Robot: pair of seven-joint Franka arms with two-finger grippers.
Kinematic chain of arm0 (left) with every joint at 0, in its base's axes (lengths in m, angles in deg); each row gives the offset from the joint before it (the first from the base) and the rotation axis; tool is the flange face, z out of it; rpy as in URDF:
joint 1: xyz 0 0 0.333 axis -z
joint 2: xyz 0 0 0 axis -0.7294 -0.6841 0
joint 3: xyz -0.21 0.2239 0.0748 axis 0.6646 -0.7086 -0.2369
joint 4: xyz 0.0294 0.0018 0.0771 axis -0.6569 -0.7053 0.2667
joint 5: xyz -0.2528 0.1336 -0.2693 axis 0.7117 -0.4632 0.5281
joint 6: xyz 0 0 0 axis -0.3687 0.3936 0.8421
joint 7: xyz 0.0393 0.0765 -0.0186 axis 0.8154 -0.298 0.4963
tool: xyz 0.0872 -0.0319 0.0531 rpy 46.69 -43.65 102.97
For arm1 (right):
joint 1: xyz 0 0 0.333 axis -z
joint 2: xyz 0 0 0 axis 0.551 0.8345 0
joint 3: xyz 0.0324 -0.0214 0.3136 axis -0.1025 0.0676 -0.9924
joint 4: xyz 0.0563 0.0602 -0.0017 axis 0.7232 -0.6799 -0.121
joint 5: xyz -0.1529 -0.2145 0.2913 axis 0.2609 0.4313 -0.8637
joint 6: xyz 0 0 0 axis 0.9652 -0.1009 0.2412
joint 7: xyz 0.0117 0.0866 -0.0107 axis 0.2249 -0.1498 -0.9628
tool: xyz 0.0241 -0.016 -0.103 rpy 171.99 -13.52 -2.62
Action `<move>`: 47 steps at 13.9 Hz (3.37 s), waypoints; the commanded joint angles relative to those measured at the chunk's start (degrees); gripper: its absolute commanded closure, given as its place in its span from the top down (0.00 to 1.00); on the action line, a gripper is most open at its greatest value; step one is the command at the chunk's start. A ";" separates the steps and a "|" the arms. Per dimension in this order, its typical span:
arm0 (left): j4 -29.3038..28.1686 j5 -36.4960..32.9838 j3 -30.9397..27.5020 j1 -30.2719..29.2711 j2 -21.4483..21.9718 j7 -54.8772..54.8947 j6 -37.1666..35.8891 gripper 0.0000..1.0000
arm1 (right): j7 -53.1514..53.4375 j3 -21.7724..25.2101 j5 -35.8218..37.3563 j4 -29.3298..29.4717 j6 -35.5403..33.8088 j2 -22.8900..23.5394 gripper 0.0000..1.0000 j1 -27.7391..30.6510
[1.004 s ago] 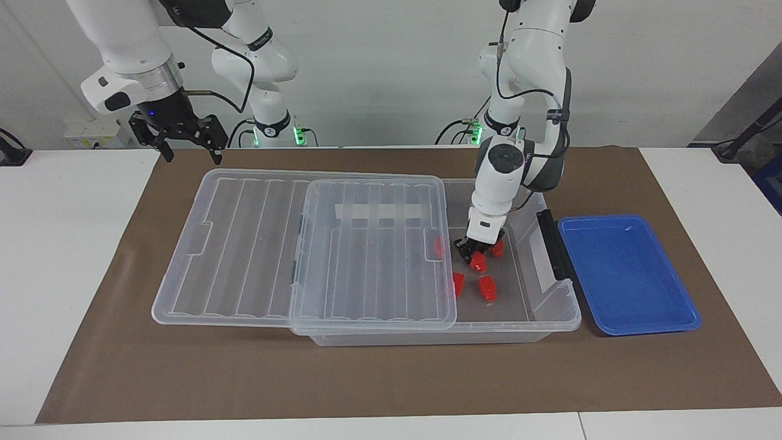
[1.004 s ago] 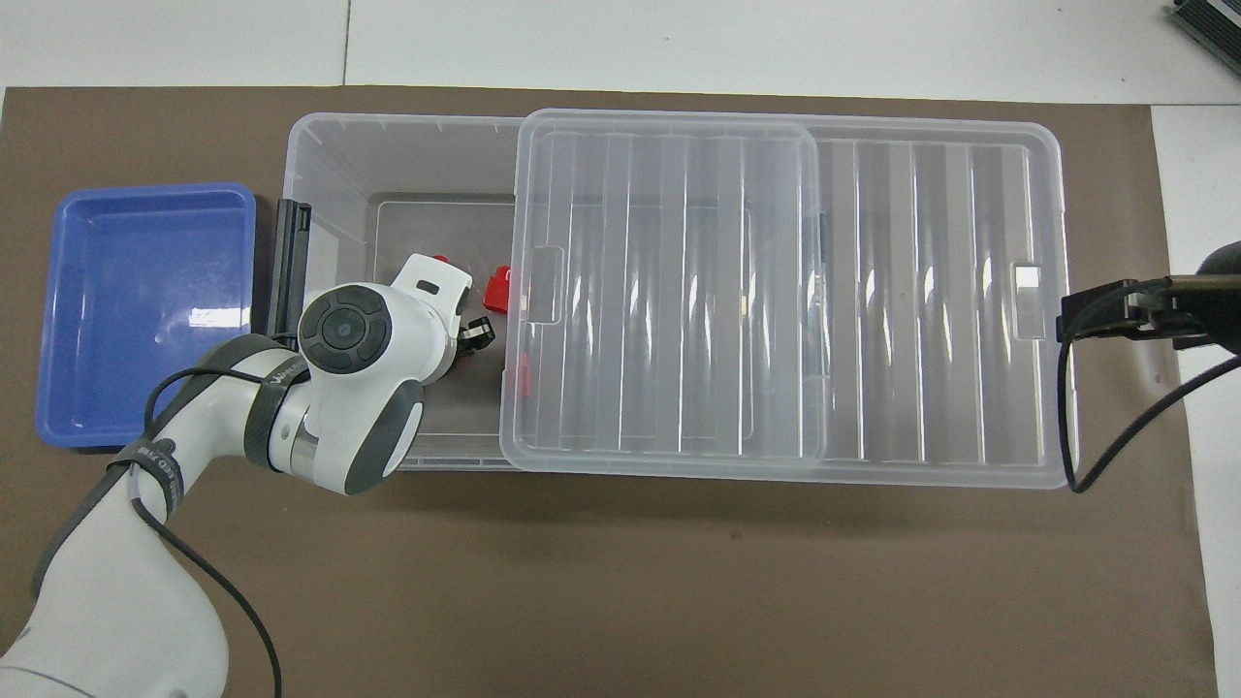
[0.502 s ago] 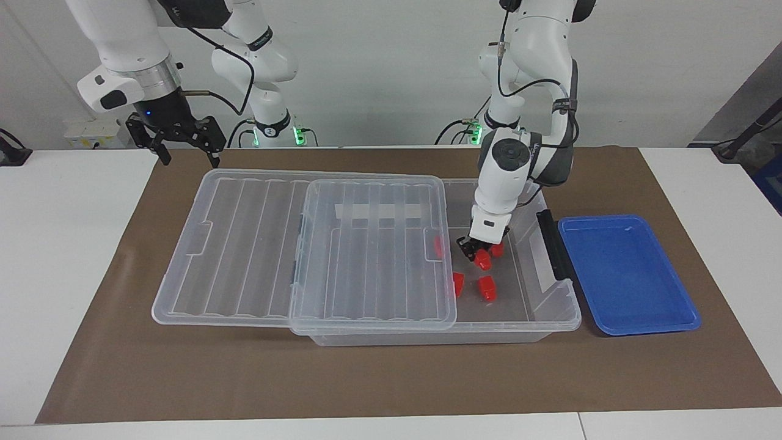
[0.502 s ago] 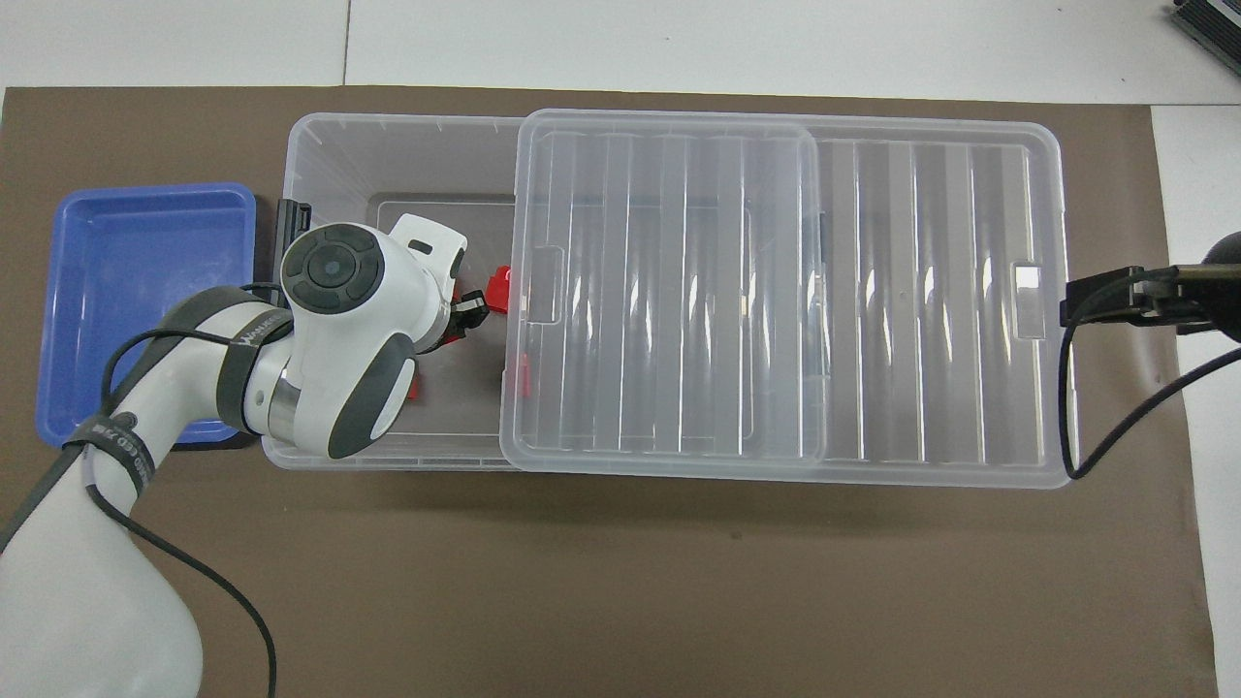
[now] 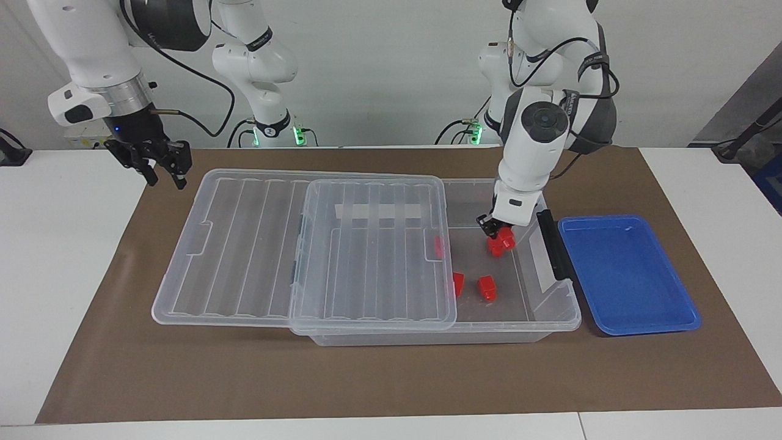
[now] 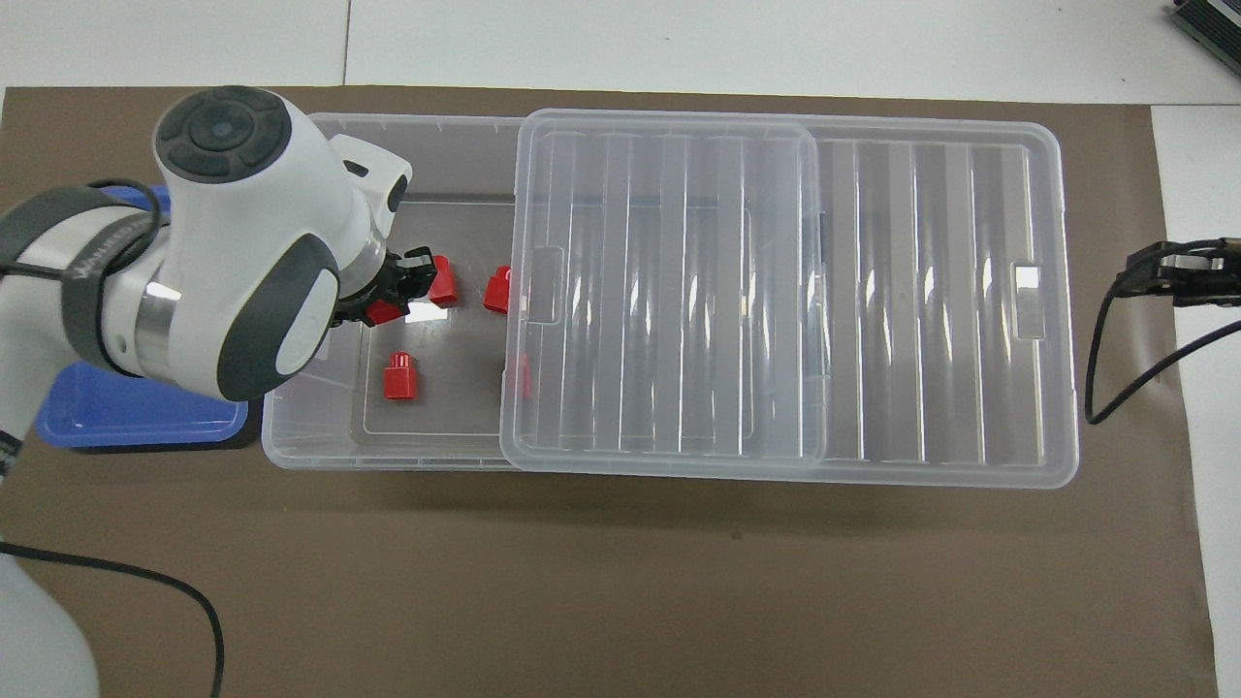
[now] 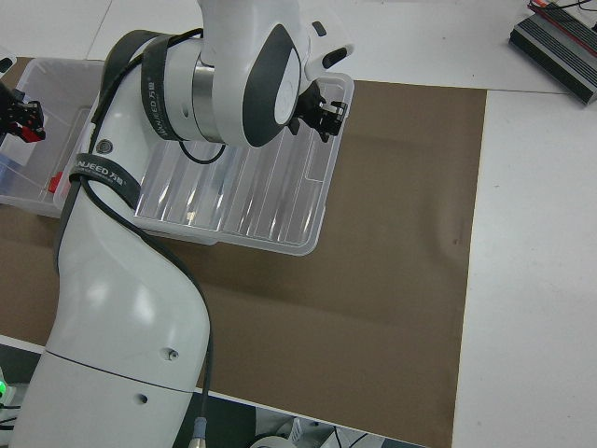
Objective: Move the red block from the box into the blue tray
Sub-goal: 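Carry the red block over the blue tray with the left gripper, then lower the block into the tray while the right gripper slides the lid back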
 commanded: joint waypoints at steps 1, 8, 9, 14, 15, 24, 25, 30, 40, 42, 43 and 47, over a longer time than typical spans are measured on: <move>3.75 -0.45 0.24 -6.38 0.44 11.34 -7.26 0.17 | -0.49 -0.31 -0.49 -4.63 5.95 -0.73 0.00 2.44; 1.23 -0.37 -0.02 -21.25 1.32 37.91 -3.25 0.17 | -0.93 -0.31 -0.49 -6.32 13.17 5.85 0.00 4.12; -1.92 -0.37 -0.02 -22.66 2.80 40.37 -0.01 0.17 | -1.20 -0.31 -0.49 -6.49 14.31 6.73 0.00 4.20; -17.57 -0.37 -0.02 -27.15 7.20 47.16 16.43 0.17 | -1.20 -0.40 -0.49 -6.49 16.34 9.73 0.00 4.39; -20.56 -0.37 -0.20 -27.16 7.73 47.42 19.94 0.17 | -1.20 -0.75 -0.49 -6.49 16.34 9.73 0.00 4.29; -25.24 -0.37 -0.29 -31.81 2.47 47.60 35.00 0.17 | -1.20 -0.93 -0.58 -6.58 16.34 9.73 0.00 -1.41; -25.24 -0.37 -0.29 -31.47 1.59 47.60 35.87 0.17 | -1.29 -0.93 -0.58 -6.58 16.17 9.73 0.00 -2.20; -24.63 -0.37 -0.02 -30.15 -2.81 47.25 40.54 0.17 | -3.22 -1.27 -0.67 -6.58 15.64 9.73 0.00 -4.75; -25.33 -0.28 -0.11 -29.79 -4.83 46.81 42.21 0.25 | -2.00 -1.80 -0.76 -6.58 15.64 9.55 0.00 -13.37; -25.68 -0.28 -0.11 -29.88 -5.01 46.81 42.91 0.25 | -1.20 -1.80 -0.76 -6.58 15.55 9.55 0.00 -14.51; -26.12 -0.28 -0.11 -29.88 -5.01 46.81 43.61 0.25 | -0.76 -1.80 -0.93 -6.58 15.55 9.55 0.00 -14.69; -26.12 -0.28 -0.11 -29.71 -5.01 46.89 43.61 0.85 | 0.03 -1.80 -1.02 -6.67 15.55 9.46 0.00 -15.39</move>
